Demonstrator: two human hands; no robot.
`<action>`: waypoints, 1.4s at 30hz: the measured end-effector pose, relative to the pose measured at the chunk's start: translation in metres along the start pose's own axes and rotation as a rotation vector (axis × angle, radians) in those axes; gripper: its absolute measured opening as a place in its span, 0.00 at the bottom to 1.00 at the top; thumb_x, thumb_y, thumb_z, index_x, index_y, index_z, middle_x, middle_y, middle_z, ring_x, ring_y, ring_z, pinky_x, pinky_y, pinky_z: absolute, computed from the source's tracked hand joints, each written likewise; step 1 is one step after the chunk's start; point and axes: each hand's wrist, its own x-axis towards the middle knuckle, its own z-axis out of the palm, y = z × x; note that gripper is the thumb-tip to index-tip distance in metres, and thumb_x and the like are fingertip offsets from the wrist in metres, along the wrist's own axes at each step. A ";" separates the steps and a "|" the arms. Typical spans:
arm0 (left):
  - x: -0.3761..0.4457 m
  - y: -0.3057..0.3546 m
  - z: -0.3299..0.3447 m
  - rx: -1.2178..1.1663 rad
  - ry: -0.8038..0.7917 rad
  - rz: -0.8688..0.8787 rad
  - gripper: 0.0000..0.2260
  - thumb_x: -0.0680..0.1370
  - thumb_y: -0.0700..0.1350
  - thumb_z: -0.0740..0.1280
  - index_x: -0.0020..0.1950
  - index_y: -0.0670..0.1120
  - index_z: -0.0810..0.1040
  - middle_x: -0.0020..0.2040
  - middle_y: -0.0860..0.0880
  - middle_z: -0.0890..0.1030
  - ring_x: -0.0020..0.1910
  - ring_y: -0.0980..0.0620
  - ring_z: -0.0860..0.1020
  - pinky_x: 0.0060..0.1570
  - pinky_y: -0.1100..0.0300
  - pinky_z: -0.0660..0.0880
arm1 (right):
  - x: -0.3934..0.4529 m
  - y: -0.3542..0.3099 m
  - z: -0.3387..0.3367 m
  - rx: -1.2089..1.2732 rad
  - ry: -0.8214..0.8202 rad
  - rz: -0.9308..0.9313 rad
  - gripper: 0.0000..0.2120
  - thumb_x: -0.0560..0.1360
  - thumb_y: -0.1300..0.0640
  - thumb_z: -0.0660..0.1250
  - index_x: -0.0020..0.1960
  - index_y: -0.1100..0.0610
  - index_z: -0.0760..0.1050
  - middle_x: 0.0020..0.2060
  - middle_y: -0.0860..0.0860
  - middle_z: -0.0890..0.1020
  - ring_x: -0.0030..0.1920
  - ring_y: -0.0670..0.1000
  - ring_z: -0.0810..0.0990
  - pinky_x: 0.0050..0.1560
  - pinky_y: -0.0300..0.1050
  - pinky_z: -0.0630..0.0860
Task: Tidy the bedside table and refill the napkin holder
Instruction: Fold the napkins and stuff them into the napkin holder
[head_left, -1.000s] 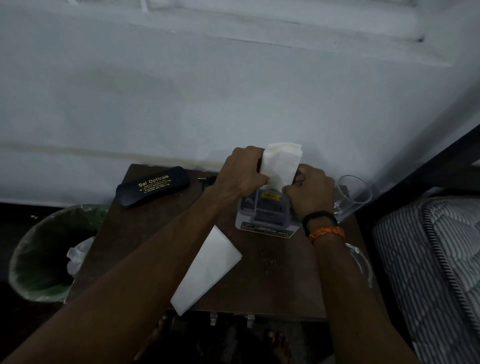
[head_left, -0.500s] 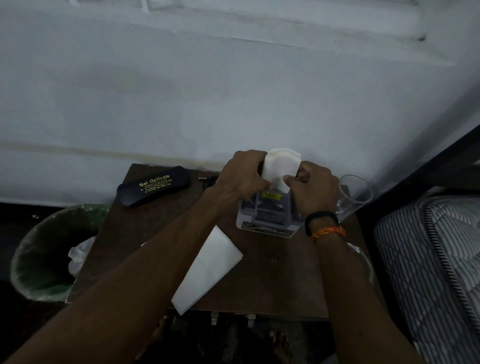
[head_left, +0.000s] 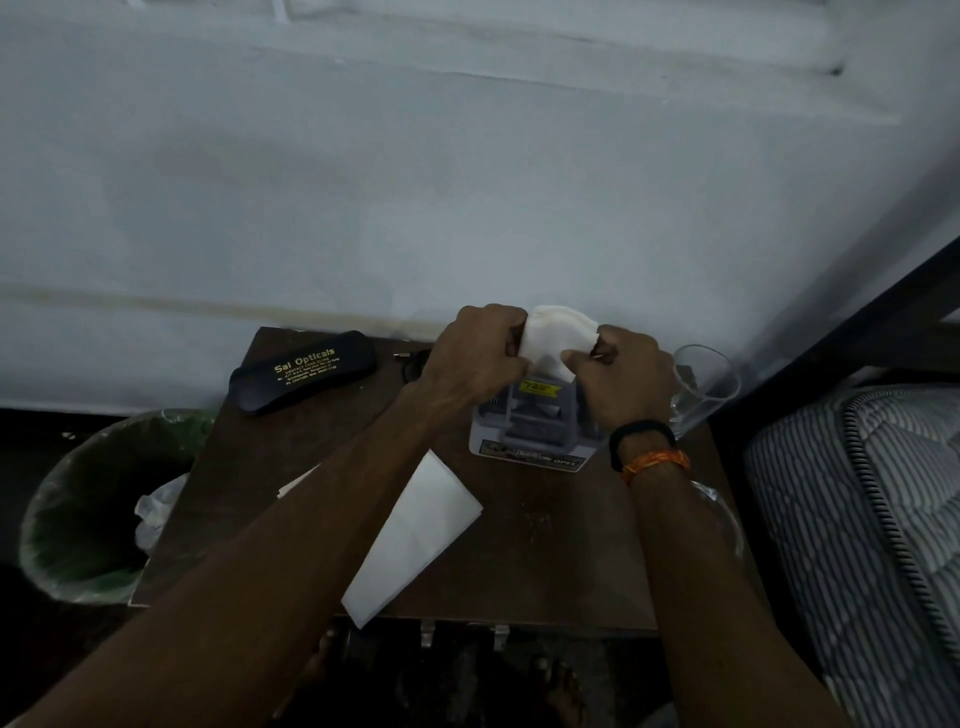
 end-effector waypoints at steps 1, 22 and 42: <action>-0.001 0.000 0.001 0.000 0.001 0.001 0.11 0.69 0.44 0.75 0.49 0.42 0.82 0.41 0.47 0.83 0.40 0.47 0.80 0.42 0.54 0.78 | 0.000 0.000 -0.001 0.016 0.001 0.004 0.09 0.70 0.52 0.74 0.43 0.58 0.83 0.38 0.56 0.84 0.37 0.51 0.76 0.39 0.39 0.65; -0.085 -0.019 -0.054 -0.061 0.078 -0.126 0.01 0.77 0.42 0.70 0.45 0.46 0.79 0.41 0.52 0.81 0.41 0.58 0.78 0.43 0.59 0.76 | -0.063 -0.051 -0.007 0.338 0.269 -0.423 0.06 0.67 0.68 0.67 0.39 0.58 0.78 0.38 0.51 0.79 0.33 0.49 0.75 0.36 0.43 0.73; -0.153 -0.067 -0.041 0.419 -0.394 -0.348 0.24 0.70 0.54 0.76 0.63 0.54 0.73 0.66 0.49 0.70 0.66 0.45 0.68 0.66 0.48 0.69 | -0.120 -0.060 0.081 -0.334 -0.637 -0.167 0.28 0.72 0.45 0.71 0.64 0.60 0.67 0.63 0.59 0.72 0.63 0.58 0.71 0.61 0.51 0.71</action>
